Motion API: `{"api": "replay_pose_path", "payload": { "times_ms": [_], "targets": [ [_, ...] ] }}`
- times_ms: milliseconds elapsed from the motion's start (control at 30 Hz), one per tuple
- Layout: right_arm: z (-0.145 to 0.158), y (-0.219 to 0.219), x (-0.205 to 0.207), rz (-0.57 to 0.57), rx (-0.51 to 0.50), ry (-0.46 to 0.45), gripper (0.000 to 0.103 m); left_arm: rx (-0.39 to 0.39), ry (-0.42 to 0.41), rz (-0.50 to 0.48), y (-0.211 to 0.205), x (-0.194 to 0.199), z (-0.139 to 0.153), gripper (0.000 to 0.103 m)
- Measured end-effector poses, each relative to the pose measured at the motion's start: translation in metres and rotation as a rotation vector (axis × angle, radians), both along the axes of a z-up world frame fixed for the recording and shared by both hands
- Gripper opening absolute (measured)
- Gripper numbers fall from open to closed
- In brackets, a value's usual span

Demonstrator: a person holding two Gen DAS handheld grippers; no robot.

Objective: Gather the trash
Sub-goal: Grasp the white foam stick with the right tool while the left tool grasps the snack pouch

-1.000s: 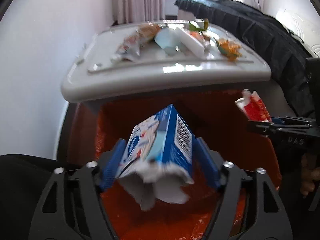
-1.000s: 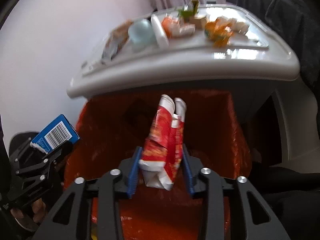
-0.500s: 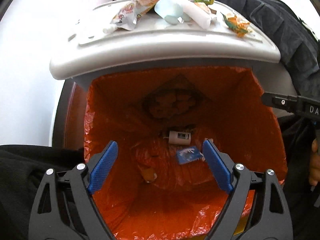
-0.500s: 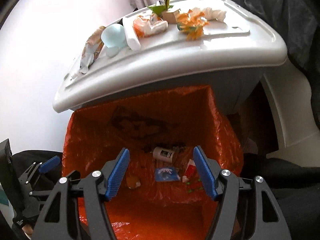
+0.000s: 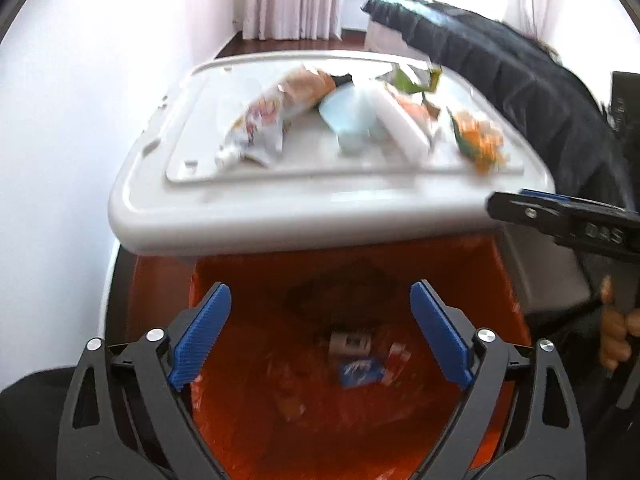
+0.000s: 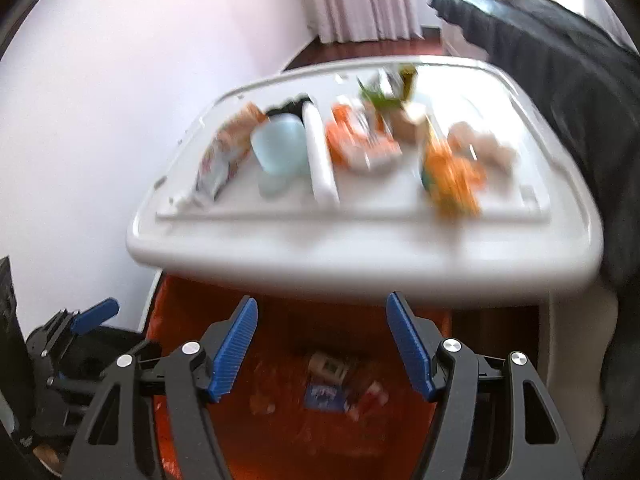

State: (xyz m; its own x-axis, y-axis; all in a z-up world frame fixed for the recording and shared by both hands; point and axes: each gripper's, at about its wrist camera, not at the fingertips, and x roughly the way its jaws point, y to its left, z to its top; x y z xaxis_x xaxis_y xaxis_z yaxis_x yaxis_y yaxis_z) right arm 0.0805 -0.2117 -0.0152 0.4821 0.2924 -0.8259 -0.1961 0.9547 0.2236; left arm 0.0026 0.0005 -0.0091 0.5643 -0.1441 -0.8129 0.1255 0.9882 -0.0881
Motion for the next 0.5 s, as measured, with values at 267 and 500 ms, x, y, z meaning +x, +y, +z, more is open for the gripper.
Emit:
{"api": "replay_pose_path", "payload": {
  "times_ms": [267,500],
  "targets": [
    [-0.009,0.033,0.100,0.056,-0.066,0.035,0.058,-0.116,-0.032,0.101,0.032,0.007,-0.009,0.091],
    [-0.044,0.047,0.142,0.047,-0.123,0.098,0.031,-0.180,-0.044,0.156,0.050,0.007,-0.007,0.091]
  ]
}}
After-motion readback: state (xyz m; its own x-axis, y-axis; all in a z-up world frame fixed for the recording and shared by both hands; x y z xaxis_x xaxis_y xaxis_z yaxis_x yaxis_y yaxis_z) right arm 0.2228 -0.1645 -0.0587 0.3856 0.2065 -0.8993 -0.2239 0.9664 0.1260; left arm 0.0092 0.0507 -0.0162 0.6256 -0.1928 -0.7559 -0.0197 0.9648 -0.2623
